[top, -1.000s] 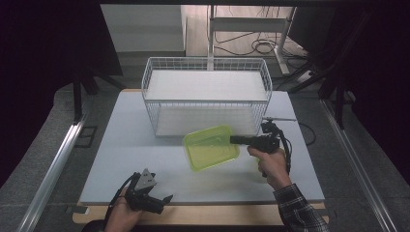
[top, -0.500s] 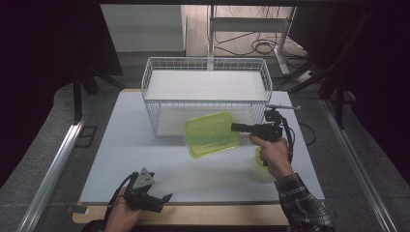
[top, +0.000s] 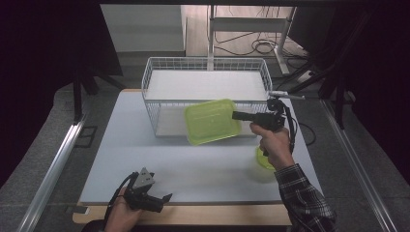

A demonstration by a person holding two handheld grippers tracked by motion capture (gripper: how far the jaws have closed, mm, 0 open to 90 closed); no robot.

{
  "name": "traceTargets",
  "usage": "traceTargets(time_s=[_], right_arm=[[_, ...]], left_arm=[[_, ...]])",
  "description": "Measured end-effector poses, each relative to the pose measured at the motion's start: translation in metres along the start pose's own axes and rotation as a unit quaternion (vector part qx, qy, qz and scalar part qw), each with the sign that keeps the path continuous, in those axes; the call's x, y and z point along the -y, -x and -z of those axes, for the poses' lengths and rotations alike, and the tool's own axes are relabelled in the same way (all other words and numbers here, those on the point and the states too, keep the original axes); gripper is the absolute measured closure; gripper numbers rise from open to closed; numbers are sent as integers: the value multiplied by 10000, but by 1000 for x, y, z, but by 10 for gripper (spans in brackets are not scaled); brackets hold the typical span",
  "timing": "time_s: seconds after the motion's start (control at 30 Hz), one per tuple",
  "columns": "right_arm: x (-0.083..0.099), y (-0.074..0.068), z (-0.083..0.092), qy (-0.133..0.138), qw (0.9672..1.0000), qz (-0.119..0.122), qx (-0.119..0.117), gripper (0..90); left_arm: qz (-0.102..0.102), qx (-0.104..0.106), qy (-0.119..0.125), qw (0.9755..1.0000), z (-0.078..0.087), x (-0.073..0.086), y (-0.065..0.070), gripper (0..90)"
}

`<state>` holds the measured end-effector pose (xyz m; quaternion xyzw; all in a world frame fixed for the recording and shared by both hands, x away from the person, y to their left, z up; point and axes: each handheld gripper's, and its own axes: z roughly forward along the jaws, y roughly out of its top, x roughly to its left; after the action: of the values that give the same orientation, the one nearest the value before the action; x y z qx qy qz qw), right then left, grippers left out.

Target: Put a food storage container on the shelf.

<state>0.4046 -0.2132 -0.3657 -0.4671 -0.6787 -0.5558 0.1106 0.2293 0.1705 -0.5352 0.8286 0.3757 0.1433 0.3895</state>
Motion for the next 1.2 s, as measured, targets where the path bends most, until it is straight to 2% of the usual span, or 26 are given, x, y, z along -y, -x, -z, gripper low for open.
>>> traceTargets(time_s=[0.23,0.6,1.2], right_arm=[[-20,-9,1,152,9998,68,128,798],[-40,-15,-3,341,9990,101,266,798],[-71,-21,-27,568,9964,69,620,798]], left_arm=[[-21,4,19,10000,1,0,0,16],[8,-19,19,10000,1,0,-1,17],[46,-49,36,10000,2,1,-2,23]])
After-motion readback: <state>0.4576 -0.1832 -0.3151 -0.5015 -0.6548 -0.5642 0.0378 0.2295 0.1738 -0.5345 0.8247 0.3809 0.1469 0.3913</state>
